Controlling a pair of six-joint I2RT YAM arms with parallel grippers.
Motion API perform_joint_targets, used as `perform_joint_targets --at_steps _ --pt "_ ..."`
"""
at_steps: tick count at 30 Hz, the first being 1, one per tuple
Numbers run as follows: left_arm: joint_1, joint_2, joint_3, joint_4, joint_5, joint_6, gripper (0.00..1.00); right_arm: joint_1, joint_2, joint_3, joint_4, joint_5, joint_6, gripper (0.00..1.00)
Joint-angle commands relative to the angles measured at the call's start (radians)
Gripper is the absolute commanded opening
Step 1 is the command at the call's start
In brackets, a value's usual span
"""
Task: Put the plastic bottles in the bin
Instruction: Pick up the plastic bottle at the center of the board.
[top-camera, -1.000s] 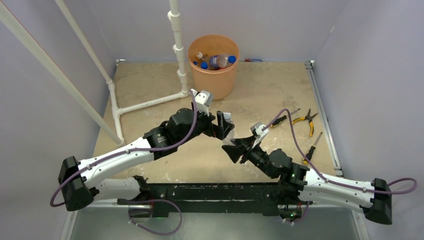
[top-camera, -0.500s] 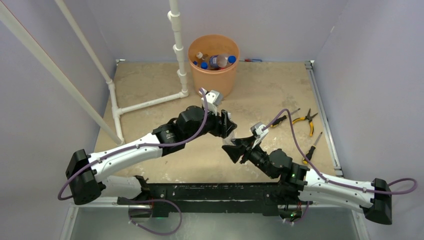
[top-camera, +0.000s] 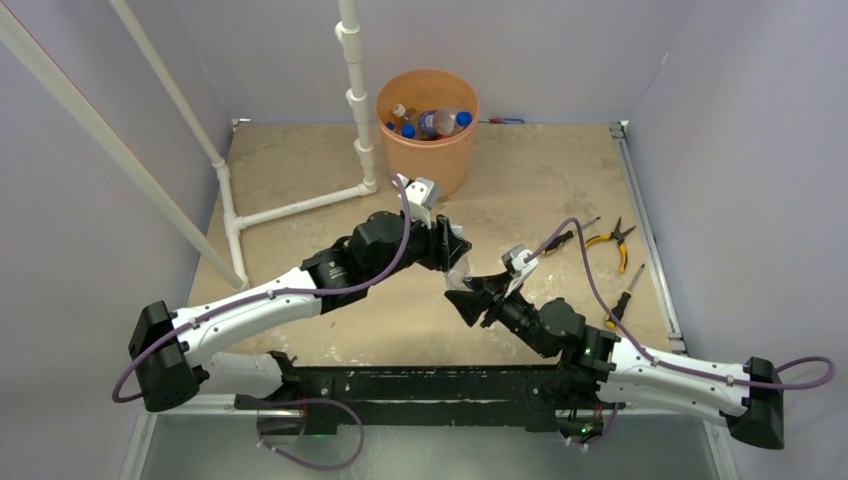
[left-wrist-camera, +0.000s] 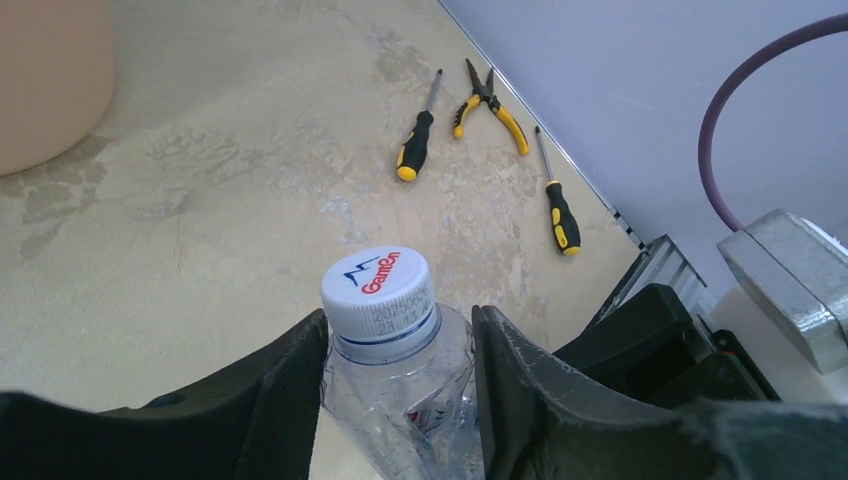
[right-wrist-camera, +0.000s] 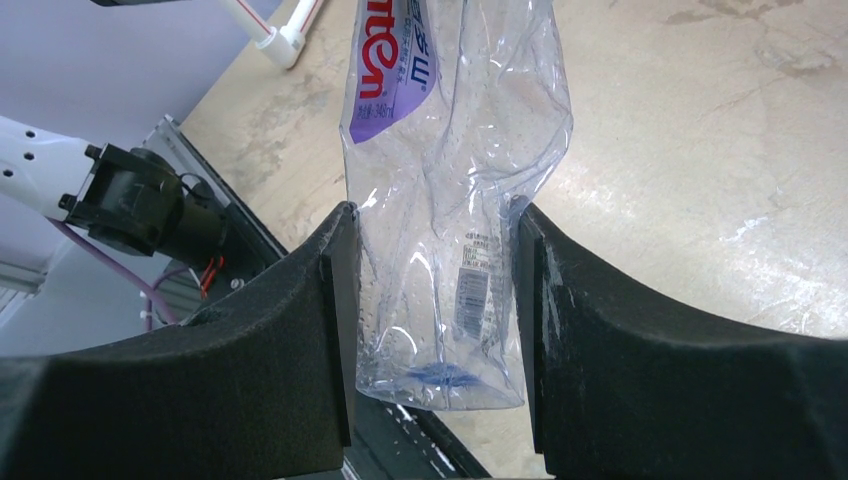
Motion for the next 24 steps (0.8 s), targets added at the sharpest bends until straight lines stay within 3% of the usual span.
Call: perform_joint_targets --at_steps 1,8,9,10,12,13,14,19,24 --pt "0.004 -0.003 0.034 0.044 0.004 0.013 0.4 0.001 -0.009 0.018 0.02 0.03 -0.024 0.0" --pt "0.004 -0.003 0.045 0.055 0.062 0.03 0.07 0.001 -0.003 0.031 0.008 0.029 -0.015 0.03" --pt "0.004 -0.005 0.046 0.056 0.059 0.033 0.0 0.001 -0.004 0.035 0.006 0.014 -0.011 0.21" --pt "0.005 -0.008 0.048 0.057 0.048 0.038 0.0 0.001 -0.006 0.039 0.011 -0.013 -0.011 0.44" --pt "0.005 -0.018 0.059 0.053 -0.017 0.067 0.0 0.001 -0.019 0.045 0.026 -0.056 0.002 0.78" --pt "0.005 -0.02 0.075 0.04 -0.059 0.09 0.0 0.001 -0.03 0.048 0.032 -0.074 0.006 0.92" --pt "0.005 -0.019 0.097 0.023 -0.108 0.125 0.0 0.002 -0.041 0.055 0.035 -0.089 0.006 0.98" --pt "0.005 -0.013 0.215 -0.02 -0.303 0.275 0.0 0.001 -0.096 0.109 -0.017 -0.126 0.021 0.99" --pt "0.005 0.007 0.263 0.174 -0.417 0.499 0.0 0.001 -0.194 0.13 -0.071 -0.14 0.044 0.99"
